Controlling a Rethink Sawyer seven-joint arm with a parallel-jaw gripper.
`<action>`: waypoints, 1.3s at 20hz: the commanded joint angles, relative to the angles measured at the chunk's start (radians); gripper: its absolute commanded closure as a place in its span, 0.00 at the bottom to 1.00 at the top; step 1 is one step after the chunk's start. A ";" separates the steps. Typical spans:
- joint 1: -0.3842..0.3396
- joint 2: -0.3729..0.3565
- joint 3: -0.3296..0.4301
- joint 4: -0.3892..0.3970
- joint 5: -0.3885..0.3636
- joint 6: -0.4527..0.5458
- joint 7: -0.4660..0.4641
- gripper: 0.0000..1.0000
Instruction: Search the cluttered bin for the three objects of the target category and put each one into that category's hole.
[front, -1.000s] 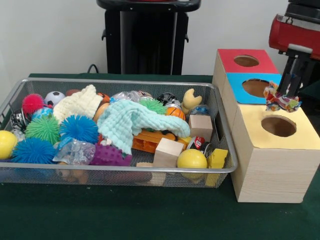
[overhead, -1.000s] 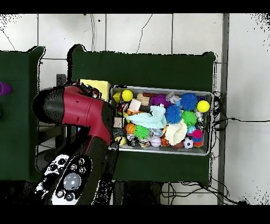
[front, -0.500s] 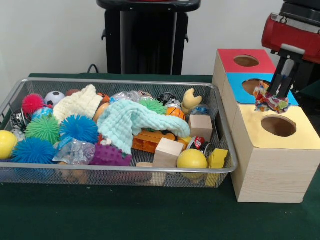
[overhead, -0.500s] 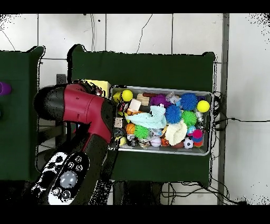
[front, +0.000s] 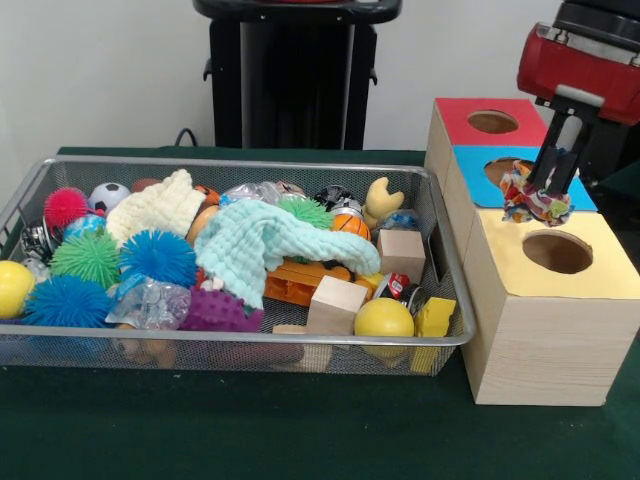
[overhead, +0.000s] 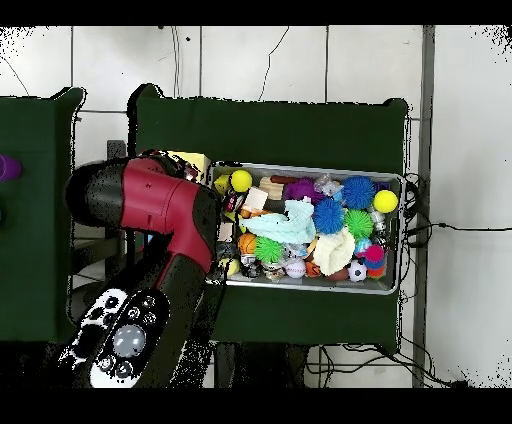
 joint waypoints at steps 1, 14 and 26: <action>-0.030 0.020 0.097 0.052 0.016 -0.025 0.248 1.00; -0.065 0.022 0.172 0.106 0.019 -0.157 0.200 1.00; -0.059 0.034 0.178 0.101 0.019 -0.177 0.221 1.00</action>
